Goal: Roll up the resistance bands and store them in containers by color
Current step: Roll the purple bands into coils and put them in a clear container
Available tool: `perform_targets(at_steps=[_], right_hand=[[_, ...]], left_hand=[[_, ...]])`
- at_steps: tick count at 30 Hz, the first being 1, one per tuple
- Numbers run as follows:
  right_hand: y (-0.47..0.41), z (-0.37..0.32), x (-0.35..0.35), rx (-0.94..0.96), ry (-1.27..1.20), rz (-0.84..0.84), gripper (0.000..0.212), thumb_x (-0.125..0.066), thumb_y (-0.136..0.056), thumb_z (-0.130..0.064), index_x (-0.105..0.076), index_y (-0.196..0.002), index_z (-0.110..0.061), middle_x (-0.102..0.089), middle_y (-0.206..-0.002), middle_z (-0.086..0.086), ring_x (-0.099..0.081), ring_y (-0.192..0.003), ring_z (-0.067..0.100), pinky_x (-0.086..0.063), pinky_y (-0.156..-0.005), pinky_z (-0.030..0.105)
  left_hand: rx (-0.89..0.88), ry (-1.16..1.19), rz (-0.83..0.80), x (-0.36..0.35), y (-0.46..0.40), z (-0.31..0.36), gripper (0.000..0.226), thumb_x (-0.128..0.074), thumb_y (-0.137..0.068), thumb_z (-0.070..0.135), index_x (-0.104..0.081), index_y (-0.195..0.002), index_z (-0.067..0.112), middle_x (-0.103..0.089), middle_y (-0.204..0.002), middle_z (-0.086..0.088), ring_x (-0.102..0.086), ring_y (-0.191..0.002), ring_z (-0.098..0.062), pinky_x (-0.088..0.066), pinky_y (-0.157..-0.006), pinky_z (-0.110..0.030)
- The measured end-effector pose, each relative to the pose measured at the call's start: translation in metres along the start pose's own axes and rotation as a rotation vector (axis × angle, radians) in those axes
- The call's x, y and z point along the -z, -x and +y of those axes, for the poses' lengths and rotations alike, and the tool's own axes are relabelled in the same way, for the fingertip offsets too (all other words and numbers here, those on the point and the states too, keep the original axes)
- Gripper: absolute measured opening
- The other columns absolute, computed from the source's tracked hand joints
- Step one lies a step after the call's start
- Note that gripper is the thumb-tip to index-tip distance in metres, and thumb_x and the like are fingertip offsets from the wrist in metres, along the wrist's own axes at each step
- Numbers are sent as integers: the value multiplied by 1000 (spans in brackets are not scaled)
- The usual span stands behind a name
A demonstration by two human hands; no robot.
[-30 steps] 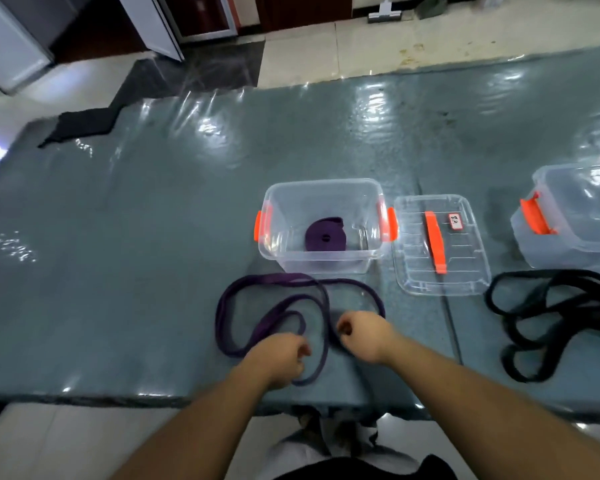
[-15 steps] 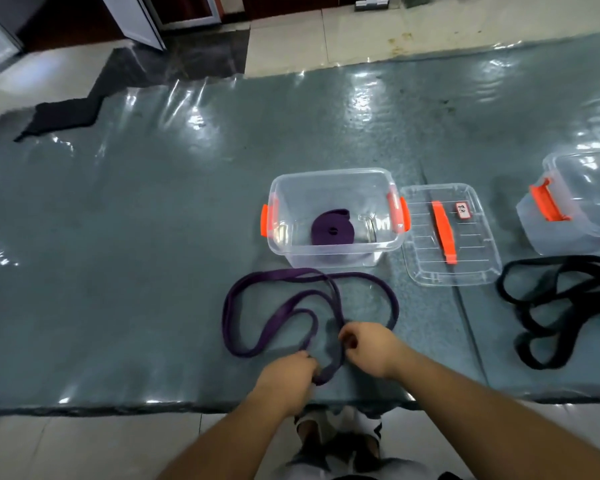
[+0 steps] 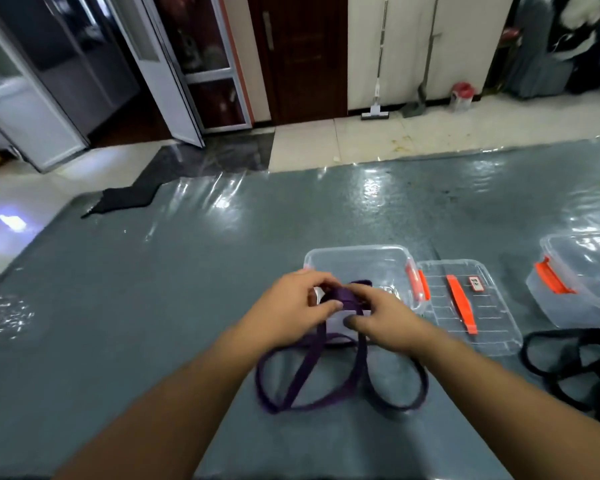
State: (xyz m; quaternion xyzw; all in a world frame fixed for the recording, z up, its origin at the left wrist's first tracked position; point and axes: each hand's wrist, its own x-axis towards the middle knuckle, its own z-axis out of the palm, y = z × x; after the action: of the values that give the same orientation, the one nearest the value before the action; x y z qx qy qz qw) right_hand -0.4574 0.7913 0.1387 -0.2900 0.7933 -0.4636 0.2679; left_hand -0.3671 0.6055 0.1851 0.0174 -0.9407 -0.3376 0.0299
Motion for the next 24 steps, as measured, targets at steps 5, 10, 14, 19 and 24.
perform_targets(at_steps=[5, 10, 14, 19, 24], right_hand=[[-3, -62, 22, 132, -340, 51, 37, -65, -92, 0, -74, -114, -27, -78, -109, -10, -69, -106, 4, -50, -97, 26], [-4, -108, 36, 270, -689, 74, 31, -61, -89, -34, -80, -108, -19, -77, -115, 9, -69, -116, 24, -50, -107, 36], [-3, -135, 47, 305, -700, 116, 40, -53, -96, -40, -78, -113, -14, -77, -113, 18, -73, -108, 33, -58, -99, 40], [2, -158, 63, 278, -596, 160, 26, -61, -91, -38, -79, -90, -20, -63, -77, 6, -59, -71, 19, -50, -73, 36], [6, -170, 77, 300, -615, 109, 20, -58, -102, -24, -71, -97, -9, -51, -71, 4, -45, -63, 17, -36, -64, 31]], left_hand=[[-64, 72, 82, 63, -10, 37, 13, -75, -91, 32, -72, -102, 36, -63, -81, 21, -55, -68, 1, -41, -67, -10], [-100, 366, 155, 103, -14, 64, 15, -73, -94, 13, -74, -104, 24, -76, -96, 3, -74, -88, -11, -60, -84, -24], [-135, 572, 167, 124, -17, 82, 18, -71, -94, 2, -73, -107, 15, -76, -103, -10, -77, -92, -23, -63, -83, -30], [-207, 463, 182, 142, -22, 96, 29, -75, -91, 5, -75, -113, 24, -76, -105, -1, -75, -88, -17, -61, -75, -27], [-395, 56, 144, 161, -24, 109, 34, -78, -90, 7, -76, -118, 24, -74, -109, 12, -71, -100, -4, -56, -84, -16]])
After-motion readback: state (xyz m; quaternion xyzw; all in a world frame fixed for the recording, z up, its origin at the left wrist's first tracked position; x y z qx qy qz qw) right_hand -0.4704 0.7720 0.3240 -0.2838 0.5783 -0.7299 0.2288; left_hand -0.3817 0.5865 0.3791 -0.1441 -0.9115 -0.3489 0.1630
